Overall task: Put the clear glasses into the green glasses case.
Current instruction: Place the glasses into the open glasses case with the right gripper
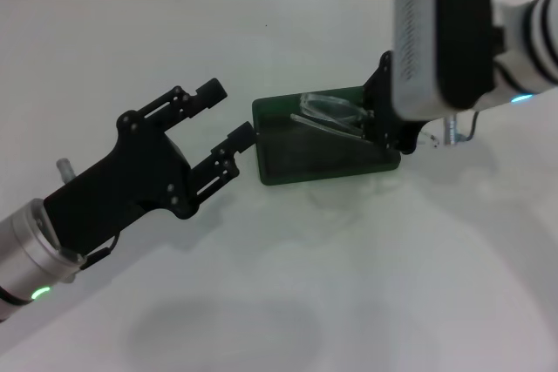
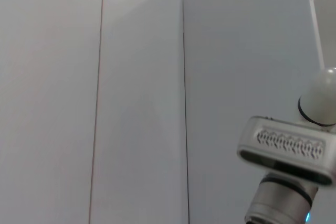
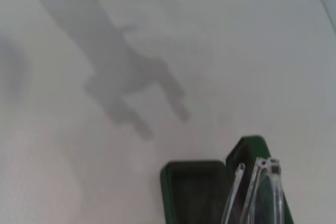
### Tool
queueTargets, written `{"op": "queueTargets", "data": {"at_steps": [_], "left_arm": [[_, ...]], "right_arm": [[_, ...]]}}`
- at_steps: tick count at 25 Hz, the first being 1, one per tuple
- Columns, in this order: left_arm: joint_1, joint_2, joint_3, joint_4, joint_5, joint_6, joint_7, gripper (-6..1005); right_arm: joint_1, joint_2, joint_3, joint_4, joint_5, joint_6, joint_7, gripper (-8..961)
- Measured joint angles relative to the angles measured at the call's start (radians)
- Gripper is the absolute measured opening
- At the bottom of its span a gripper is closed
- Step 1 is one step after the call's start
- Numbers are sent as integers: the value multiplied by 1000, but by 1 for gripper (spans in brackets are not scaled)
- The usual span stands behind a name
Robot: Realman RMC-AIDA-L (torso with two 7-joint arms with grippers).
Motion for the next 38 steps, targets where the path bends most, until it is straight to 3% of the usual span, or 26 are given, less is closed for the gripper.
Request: {"op": "queueTargets", "data": {"at_steps": [18, 38], "left_arm": [[-6, 3, 0, 3, -2, -22, 1, 580], [-34, 1, 0, 0, -2, -54, 3, 579]], "right_arm": [[27, 2, -377, 49, -359, 237, 171, 119], [25, 2, -466, 132, -381, 407, 172, 129]]}}
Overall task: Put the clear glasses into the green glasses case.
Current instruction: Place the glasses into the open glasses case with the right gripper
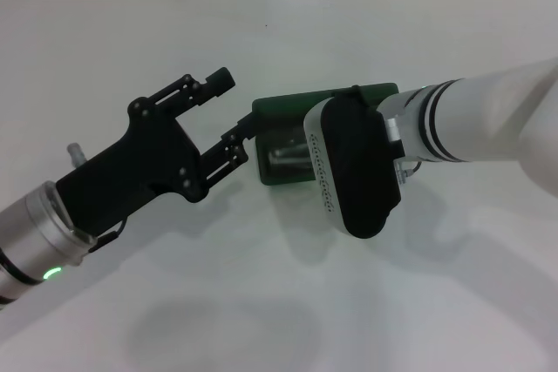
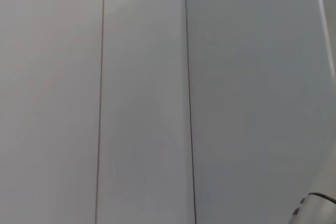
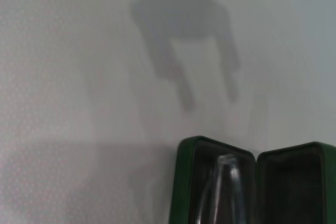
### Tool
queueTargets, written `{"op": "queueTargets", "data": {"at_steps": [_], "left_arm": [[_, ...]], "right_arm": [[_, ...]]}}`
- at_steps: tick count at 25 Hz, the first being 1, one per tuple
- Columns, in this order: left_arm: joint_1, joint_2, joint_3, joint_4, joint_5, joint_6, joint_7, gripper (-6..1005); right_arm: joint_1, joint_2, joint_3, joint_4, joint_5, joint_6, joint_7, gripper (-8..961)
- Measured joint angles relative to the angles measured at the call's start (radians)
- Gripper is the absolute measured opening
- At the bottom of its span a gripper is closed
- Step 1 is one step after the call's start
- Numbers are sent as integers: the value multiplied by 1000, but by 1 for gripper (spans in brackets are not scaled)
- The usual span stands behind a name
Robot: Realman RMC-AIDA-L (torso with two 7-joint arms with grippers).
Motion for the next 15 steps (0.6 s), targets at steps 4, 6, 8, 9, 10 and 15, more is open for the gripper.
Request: {"op": "queueTargets", "data": {"at_steps": [4, 6, 8, 9, 10, 15], "left_arm": [[-8, 0, 0, 0, 0, -1, 6, 579], [-9, 0, 0, 1, -2, -1, 6, 579], [-11, 1, 0, 1, -8, -2, 6, 579], [-13, 1, 0, -1, -10, -5, 6, 579], [-15, 1, 0, -2, -11, -9, 6, 578], [-18, 1, 0, -2, -13, -24, 6, 578]], "right_arm": [[-6, 0, 2, -1, -10, 6, 0, 190], [-14, 0, 5, -8, -11, 15, 0, 206], [-20, 0, 5, -18, -11, 18, 0, 207], [-25, 0, 5, -26, -11, 19, 0, 208], [-35, 0, 7, -40, -11, 17, 0, 208], [-61, 0, 25, -87, 1, -6, -1, 210]]}}
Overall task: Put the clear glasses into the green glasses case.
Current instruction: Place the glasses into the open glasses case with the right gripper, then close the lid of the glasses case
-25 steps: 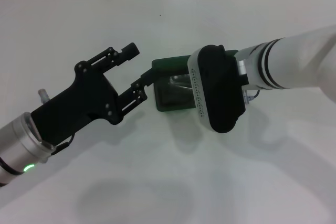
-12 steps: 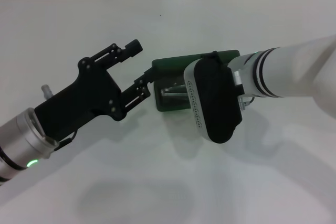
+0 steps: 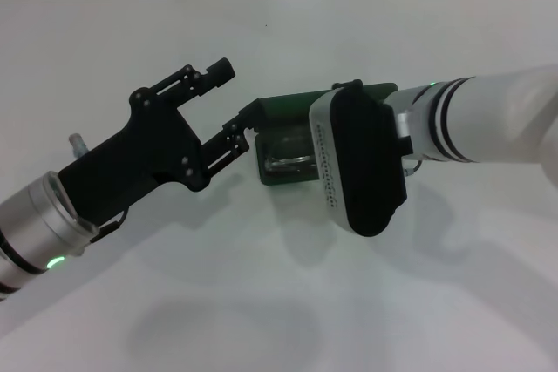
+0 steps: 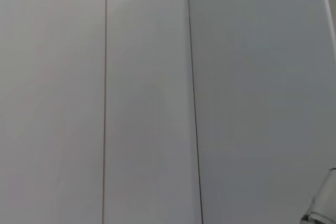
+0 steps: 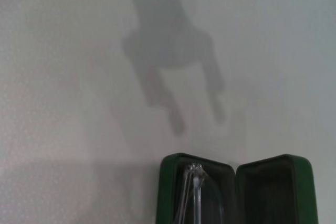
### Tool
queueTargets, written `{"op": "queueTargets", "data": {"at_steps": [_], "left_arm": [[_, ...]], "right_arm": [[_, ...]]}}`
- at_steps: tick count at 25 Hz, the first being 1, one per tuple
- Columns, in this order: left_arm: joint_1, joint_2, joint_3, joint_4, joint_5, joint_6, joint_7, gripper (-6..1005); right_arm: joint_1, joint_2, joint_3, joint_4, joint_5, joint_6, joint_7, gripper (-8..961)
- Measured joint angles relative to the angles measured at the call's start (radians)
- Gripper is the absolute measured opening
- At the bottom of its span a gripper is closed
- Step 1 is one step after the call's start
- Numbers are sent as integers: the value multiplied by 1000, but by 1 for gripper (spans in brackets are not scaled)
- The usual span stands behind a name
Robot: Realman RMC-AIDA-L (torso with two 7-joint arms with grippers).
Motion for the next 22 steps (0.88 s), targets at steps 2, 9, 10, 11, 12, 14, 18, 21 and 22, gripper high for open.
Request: {"op": "queueTargets", "data": {"at_steps": [2, 9, 10, 11, 12, 14, 18, 21, 22], "left_arm": [[-1, 0, 0, 0, 0, 0, 0, 578], [5, 0, 0, -1, -27, -2, -1, 579], [6, 0, 0, -4, -37, -2, -2, 579], [6, 0, 0, -8, -49, -4, -4, 579], [6, -1, 0, -12, -58, -7, -5, 579], [4, -2, 0, -18, -73, -19, -5, 579], [-6, -3, 0, -23, -81, -66, -6, 580], [-27, -5, 0, -31, -81, -92, -10, 579], [-37, -6, 1, -33, -81, -99, -13, 579]], "right_arm": [[-3, 0, 12, -8, 2, -19, 0, 210], [-85, -9, 186, -100, 219, -62, -43, 211], [-97, -12, 238, -108, 290, -84, -72, 211], [-108, -12, 290, -109, 366, -112, -114, 211], [-129, -11, 390, -103, 499, -163, -190, 211], [-164, -10, 537, -64, 720, -248, -325, 212], [-212, -12, 769, 147, 1110, -407, -583, 212], [-217, -12, 917, 426, 1317, -502, -776, 213], [-212, -12, 969, 528, 1380, -540, -845, 213]]}}
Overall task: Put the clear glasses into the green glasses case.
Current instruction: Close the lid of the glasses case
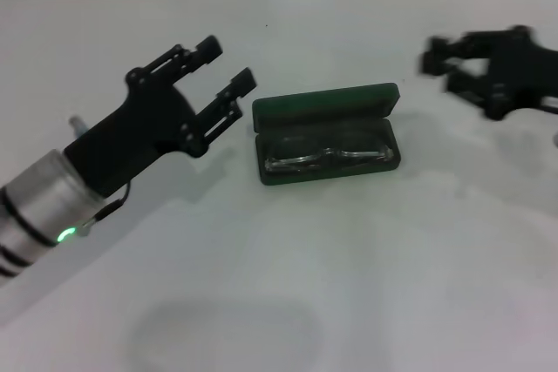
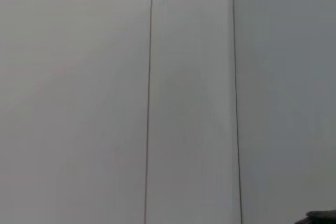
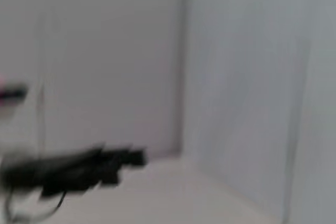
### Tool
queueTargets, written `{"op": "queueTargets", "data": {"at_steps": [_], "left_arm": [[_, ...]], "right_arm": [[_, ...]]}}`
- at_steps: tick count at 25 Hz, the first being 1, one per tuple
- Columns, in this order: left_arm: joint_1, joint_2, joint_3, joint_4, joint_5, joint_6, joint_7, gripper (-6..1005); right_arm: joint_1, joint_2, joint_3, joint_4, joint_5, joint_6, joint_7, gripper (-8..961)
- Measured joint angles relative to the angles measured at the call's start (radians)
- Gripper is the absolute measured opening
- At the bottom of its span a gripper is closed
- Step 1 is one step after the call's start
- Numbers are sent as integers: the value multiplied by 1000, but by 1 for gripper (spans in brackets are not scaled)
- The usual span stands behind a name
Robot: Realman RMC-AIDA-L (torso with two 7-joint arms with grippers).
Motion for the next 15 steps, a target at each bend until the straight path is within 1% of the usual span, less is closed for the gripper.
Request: {"op": "queueTargets", "data": {"at_steps": [3, 4, 6, 9, 12, 14, 15], "left_arm": [[-52, -1, 5, -6, 6, -57, -40, 578], [-77, -1, 6, -7, 10, -91, -71, 578], [-123, 0, 7, -4, 15, -158, -136, 578], [-209, 6, 8, 16, 42, -322, -303, 578], [-284, 7, 8, 24, 111, -484, -412, 578], [-333, 3, 8, 25, 182, -586, -464, 579], [-349, 0, 8, 25, 213, -614, -484, 579]], "right_arm": [[14, -1, 186, 288, 124, -107, -184, 213], [14, 0, 239, 356, 151, -128, -229, 213], [4, 3, 313, 466, 206, -167, -339, 214], [-6, 6, 338, 546, 253, -192, -420, 214], [-11, 6, 340, 579, 263, -191, -428, 342], [-12, 6, 341, 594, 264, -186, -431, 427], [-12, 6, 341, 594, 264, -186, -431, 452]]}}
